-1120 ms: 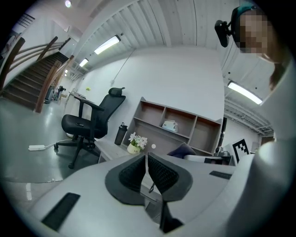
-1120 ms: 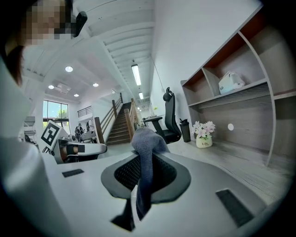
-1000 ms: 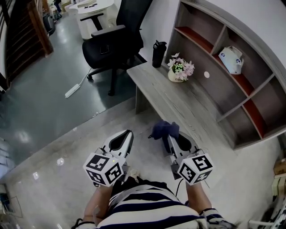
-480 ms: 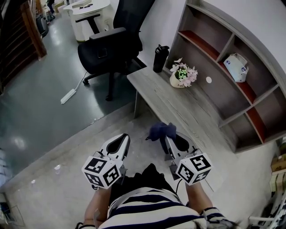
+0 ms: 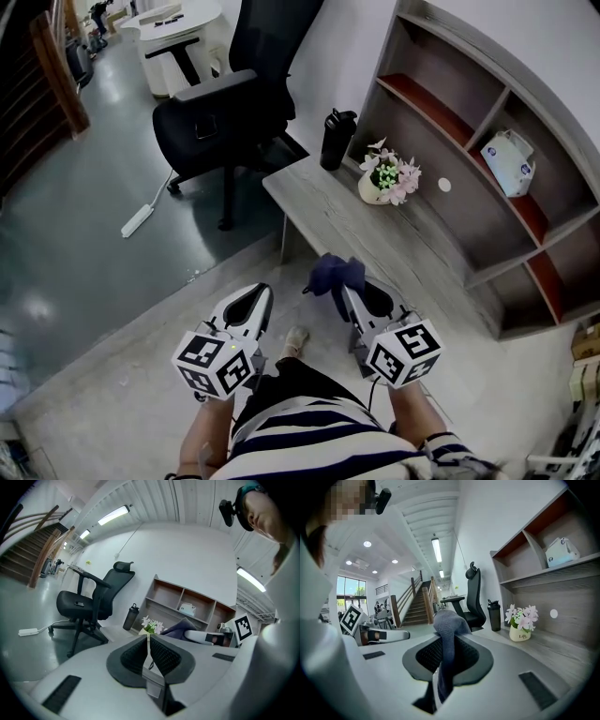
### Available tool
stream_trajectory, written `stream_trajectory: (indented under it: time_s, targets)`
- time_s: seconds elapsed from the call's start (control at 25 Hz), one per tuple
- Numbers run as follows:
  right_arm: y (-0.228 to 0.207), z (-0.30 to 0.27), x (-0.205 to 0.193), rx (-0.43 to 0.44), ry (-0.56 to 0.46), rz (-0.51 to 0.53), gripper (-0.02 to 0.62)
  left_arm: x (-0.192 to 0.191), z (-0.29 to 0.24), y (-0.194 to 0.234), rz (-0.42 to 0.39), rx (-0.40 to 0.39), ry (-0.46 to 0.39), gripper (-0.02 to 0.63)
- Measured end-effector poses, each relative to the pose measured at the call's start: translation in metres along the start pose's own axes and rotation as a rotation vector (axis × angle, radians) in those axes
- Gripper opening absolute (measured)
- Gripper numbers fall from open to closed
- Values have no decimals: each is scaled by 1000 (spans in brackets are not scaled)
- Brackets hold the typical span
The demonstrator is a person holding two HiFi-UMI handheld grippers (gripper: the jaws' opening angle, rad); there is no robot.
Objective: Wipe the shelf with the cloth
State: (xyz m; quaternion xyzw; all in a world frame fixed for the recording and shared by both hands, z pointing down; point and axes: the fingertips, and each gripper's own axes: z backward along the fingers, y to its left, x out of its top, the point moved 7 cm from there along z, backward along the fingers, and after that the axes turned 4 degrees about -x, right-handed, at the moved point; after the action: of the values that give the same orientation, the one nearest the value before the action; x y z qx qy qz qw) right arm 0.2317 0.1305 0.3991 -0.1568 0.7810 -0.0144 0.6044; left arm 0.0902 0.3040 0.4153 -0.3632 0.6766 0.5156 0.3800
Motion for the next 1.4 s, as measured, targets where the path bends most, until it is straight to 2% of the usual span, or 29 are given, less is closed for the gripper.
stream_trajectory:
  time_s: [0.48,0.8,1.04,1.2,1.4]
  targets:
    - [-33,-88,53,40,-44,-11,57,60,-74,49,-4,-16,9,31]
    - [-63,-119,81,17,-91,-17,57,93,-130,69,-13,-74,-1,31]
    - [-85,-125,94,-19,-120,-7,57,106,-170,71,-67,-57,12,31]
    - [-96,-122,107,-58,-152,6,57,117,-197,63,-86,-131,32,31]
    - [-108,-124,122,-114,-191,13,57,131,-230,56,-86,-273,43,31]
